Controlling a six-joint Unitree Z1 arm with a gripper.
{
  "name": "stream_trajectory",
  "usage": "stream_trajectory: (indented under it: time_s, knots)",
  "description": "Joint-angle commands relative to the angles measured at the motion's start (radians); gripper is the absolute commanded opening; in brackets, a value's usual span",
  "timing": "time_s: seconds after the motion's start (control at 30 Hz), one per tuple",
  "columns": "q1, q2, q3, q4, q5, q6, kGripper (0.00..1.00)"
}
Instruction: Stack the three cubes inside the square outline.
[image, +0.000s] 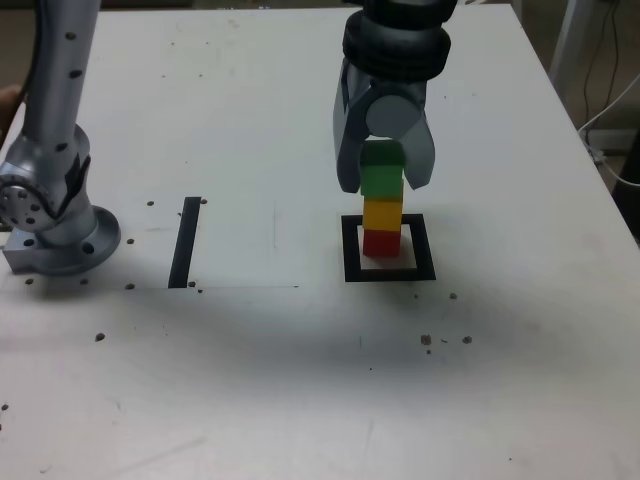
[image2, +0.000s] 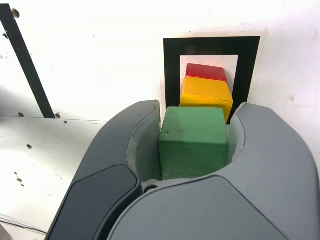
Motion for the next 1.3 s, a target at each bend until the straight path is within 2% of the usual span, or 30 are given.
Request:
stream_trajectory:
  time_s: [0.0,0.17,0.43,0.63,0.7,1.27]
  knots:
    - [-0.002,0.011,-0.007,0.0,-0.002,-0.001,0.13]
    - [-0.002,0.014,-0.005,-0.001,-0.004,0.002,0.15]
    - [-0.002,0.01,0.008,0.003,-0.006,0.002,0.28]
    - [-0.002,0.002,0.012,0.003,-0.001,0.008,0.53]
    - [-0.002,0.002,0.012,0.001,0.0,0.011,0.58]
    - [-0.002,0.005,0.01,-0.02,0.005,0.022,0.6]
